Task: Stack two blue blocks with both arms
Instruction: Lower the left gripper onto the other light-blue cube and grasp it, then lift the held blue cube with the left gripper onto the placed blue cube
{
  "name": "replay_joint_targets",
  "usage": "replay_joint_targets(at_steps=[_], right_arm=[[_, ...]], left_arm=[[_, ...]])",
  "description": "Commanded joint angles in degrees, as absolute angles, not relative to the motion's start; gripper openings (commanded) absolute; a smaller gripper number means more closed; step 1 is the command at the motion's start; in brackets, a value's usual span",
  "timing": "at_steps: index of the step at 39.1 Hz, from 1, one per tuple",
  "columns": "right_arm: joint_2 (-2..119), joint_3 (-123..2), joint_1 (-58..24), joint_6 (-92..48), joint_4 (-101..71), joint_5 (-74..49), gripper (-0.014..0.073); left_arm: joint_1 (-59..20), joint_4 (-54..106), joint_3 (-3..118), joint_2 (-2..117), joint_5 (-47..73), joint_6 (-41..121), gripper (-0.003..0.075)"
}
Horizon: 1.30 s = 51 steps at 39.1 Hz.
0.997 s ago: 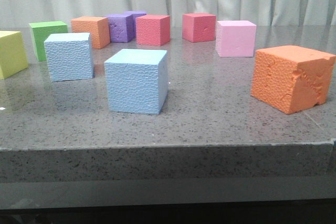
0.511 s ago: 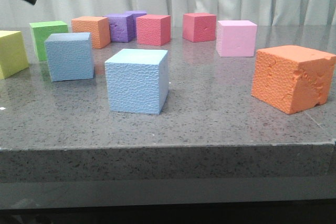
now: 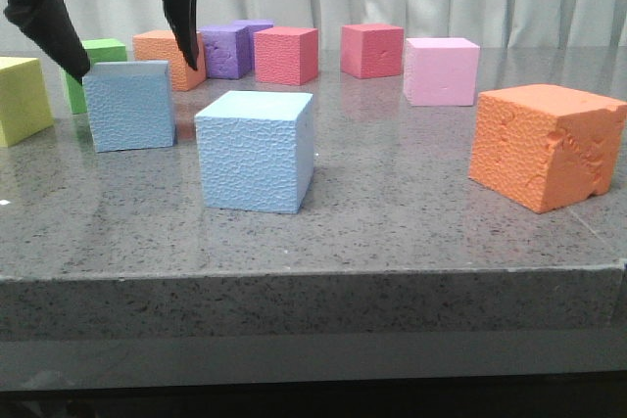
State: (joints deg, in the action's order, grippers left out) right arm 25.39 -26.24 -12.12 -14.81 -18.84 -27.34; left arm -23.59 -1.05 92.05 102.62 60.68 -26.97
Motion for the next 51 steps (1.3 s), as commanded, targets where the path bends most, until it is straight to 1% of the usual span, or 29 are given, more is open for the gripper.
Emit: replay_joint_targets(at_steps=[1, 10, 12, 14, 23, 26, 31, 38, 44, 51], right_arm=[[25.65, -27.62, -11.99, -14.88, -19.73, -23.52, -0.0066], [25.65, -27.62, -11.99, -14.88, -19.73, -23.52, -0.0066], [25.65, -27.62, -11.99, -14.88, -19.73, -23.52, -0.0066], [25.65, -27.62, -11.99, -14.88, -19.73, -23.52, -0.0066], [25.65, -27.62, -11.99, -14.88, -19.73, -23.52, -0.0066], [25.65, -27.62, -11.99, -14.88, -19.73, -23.52, -0.0066], [25.65, -27.62, -11.99, -14.88, -19.73, -23.52, -0.0066], [25.65, -27.62, -11.99, -14.88, -19.73, -23.52, -0.0066], [25.65, -27.62, -11.99, -14.88, -19.73, -23.58, -0.0066], [25.65, -27.62, -11.99, -14.88, -19.73, -23.58, -0.0066]], left_arm=[[-23.49, -0.73, 93.95, 101.12, 59.69, -27.68, 0.0617], [-23.49, -0.73, 94.45, 101.54, 60.18, -27.57, 0.0616], [-23.49, -0.73, 94.59, 101.54, 60.55, -27.57, 0.0604], [-23.49, -0.73, 94.95, 101.54, 60.97, -27.06, 0.0573], [-23.49, -0.73, 95.0, 101.54, 61.11, -26.74, 0.0329], [-23.49, -0.73, 95.1, 101.54, 61.27, -26.74, 0.029], [-23.6, -0.73, 97.59, 101.54, 65.38, -26.17, 0.0281], [-24.27, 0.0, 105.18, 101.42, 73.0, -20.27, 0.0281], [-26.09, 3.7, 106.78, 99.23, 73.0, -15.67, 0.0281], [-28.73, 4.89, 106.78, 96.06, 73.0, -15.52, 0.0281]])
